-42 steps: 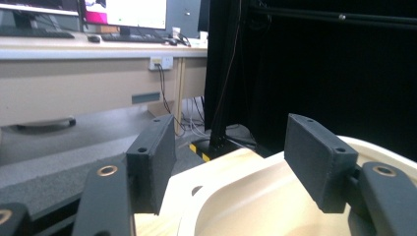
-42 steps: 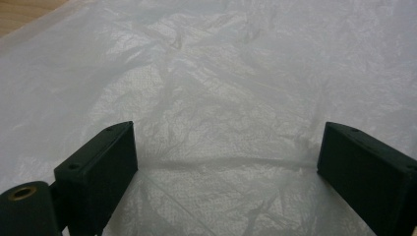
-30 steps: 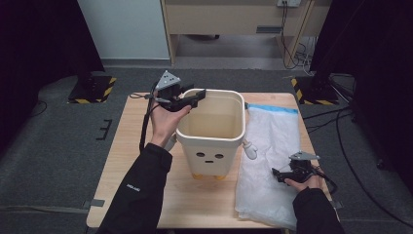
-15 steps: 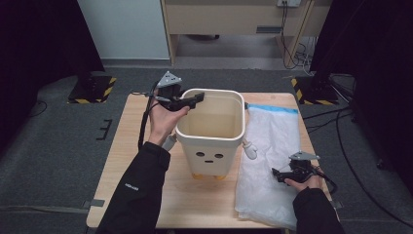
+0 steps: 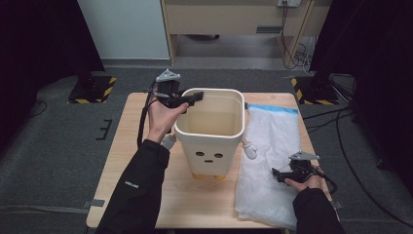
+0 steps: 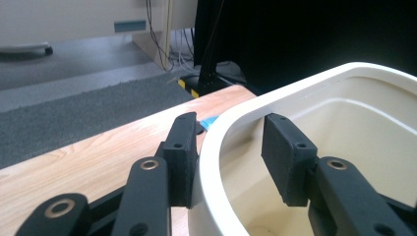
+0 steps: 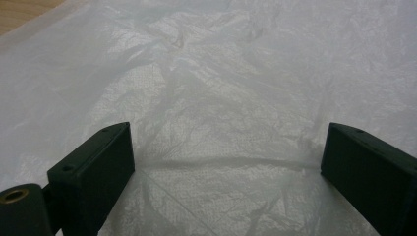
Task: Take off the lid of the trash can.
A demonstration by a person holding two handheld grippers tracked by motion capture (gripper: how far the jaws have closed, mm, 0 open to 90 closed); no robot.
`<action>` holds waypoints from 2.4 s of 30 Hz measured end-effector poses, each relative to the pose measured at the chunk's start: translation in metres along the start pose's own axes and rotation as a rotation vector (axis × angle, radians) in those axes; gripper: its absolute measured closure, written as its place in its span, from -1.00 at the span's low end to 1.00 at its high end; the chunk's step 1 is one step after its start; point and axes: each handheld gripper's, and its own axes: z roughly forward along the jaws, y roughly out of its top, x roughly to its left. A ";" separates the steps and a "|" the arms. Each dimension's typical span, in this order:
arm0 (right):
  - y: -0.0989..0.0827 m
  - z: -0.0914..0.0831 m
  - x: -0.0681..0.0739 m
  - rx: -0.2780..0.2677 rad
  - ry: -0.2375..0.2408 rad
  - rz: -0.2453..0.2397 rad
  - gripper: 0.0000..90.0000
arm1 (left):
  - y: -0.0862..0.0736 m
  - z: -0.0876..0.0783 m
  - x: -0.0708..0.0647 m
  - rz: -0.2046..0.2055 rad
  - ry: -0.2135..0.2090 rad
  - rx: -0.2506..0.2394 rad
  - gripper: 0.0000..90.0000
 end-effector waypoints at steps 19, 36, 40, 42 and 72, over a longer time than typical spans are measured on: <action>0.000 0.000 0.000 0.002 0.000 0.002 -0.89 | 0.038 -0.053 -0.020 0.011 -0.018 -0.154 0.31; 0.001 0.002 0.000 0.013 0.009 -0.014 -0.99 | 0.004 -0.161 0.024 0.007 0.164 -0.334 0.30; 0.001 0.002 0.001 0.014 0.003 -0.011 -0.99 | -0.019 -0.180 0.045 -0.023 0.235 -0.329 0.30; 0.001 0.002 0.001 0.015 0.002 -0.005 -0.99 | -0.035 -0.188 0.056 -0.036 0.265 -0.329 0.30; -0.002 -0.009 -0.005 -0.019 -0.013 -0.005 -0.53 | -0.249 -0.143 0.132 -0.201 0.529 -0.051 0.29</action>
